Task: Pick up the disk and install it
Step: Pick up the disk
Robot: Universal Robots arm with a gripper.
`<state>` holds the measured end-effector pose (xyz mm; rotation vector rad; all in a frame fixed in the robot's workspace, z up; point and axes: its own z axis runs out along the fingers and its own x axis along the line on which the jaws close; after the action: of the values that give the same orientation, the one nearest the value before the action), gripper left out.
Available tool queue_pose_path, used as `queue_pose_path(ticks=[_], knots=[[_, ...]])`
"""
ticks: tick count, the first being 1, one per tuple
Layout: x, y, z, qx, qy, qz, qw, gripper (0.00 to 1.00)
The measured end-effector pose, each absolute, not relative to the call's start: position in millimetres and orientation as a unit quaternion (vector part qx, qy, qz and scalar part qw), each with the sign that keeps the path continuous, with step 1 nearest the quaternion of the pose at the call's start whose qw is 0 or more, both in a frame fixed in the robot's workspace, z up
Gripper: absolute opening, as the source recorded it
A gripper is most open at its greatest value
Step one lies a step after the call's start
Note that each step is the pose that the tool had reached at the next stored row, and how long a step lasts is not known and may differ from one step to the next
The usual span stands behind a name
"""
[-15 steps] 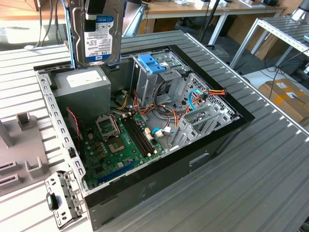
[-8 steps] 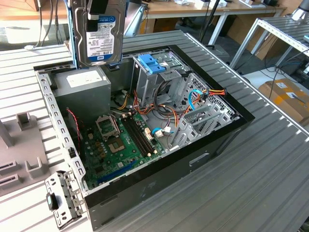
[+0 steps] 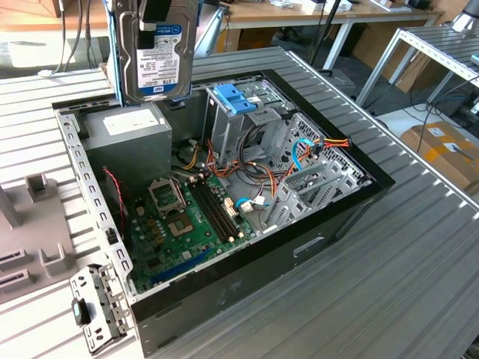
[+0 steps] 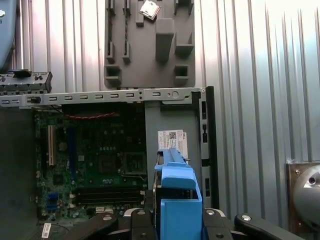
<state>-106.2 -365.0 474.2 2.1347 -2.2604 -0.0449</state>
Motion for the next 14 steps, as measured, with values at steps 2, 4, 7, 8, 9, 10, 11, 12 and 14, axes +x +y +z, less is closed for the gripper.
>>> queue_pose_path(ticks=[2, 4, 7, 8, 9, 10, 11, 12, 14], knots=[[-105.0, -365.2, 474.1, 0.686, -0.727, -0.014, 0.016, 0.36], [-103.5, -365.6, 473.9, 0.686, -0.727, -0.014, 0.016, 0.36], [-102.3, -365.9, 473.9, 0.686, -0.727, -0.014, 0.016, 0.36], [-102.0, -366.0, 473.9, 0.686, -0.727, -0.014, 0.016, 0.36], [-101.6, -366.1, 473.8, 0.686, -0.727, -0.014, 0.016, 0.36], [-101.4, -366.3, 473.7, 0.686, -0.727, -0.014, 0.016, 0.36], [-101.2, -366.5, 473.7, 0.686, -0.727, -0.014, 0.016, 0.36], [-100.9, -366.7, 473.7, 0.686, -0.727, -0.014, 0.016, 0.36], [-100.4, -367.1, 473.6, 0.686, -0.727, -0.014, 0.016, 0.36]])
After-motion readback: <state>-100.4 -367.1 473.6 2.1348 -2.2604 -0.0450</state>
